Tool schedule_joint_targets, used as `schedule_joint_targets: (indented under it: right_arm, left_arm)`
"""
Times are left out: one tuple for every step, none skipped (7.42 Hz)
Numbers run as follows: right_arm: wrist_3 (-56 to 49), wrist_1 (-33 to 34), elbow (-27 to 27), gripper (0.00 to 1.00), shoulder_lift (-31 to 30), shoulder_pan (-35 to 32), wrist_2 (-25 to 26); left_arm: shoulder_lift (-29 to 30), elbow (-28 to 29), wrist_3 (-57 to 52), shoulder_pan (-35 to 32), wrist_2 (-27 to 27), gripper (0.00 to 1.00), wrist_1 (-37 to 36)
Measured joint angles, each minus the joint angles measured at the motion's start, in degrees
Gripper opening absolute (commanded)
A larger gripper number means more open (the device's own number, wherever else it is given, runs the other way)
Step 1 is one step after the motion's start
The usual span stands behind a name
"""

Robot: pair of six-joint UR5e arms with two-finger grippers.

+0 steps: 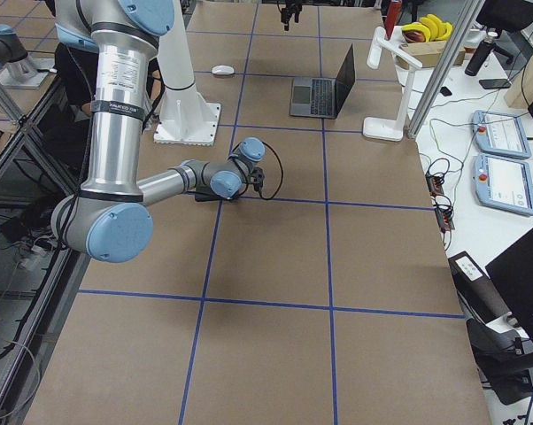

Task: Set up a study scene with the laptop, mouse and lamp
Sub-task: 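Grasp the near edge of the black mouse pad with the right gripper, then lift the mouse pad and carry it toward the laptop with the right gripper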

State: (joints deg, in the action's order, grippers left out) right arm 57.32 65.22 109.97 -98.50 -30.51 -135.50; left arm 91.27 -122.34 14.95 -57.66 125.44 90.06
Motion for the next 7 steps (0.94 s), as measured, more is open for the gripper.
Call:
schedule_joint_targets:
  right_arm:
    - [-0.3,0.0,0.2,0.12,0.0,0.1,0.5]
    - [-0.8,0.0,0.4,0.12,0.1,-0.1,0.8]
    - [-1.1,0.0,1.0,0.12,0.1,-0.7,1.0]
    - [-1.3,0.0,1.9,0.12,0.1,-1.9,0.9]
    - [-1.5,0.0,3.1,0.12,0.2,-3.5,0.8]
    - [-2.2,0.0,4.0,0.12,0.4,-5.5,0.7]
    - [-3.8,0.1,4.6,0.12,0.9,-7.9,0.6]
  left_arm:
    - [0.0,0.0,0.0,0.0,0.0,0.99,0.0]
    - [0.0,0.0,0.0,0.0,0.0,0.99,0.0]
    - [0.0,0.0,-0.3,0.0,0.0,1.00,0.0]
    - [0.0,0.0,-0.5,0.0,0.0,0.99,0.0]
    - [-0.1,0.0,-0.6,0.0,0.0,0.99,0.0]
    - [-0.3,-0.1,-0.7,-0.1,0.1,1.00,0.0]
    - [-1.0,-0.5,-0.6,-0.1,0.2,1.00,0.0]
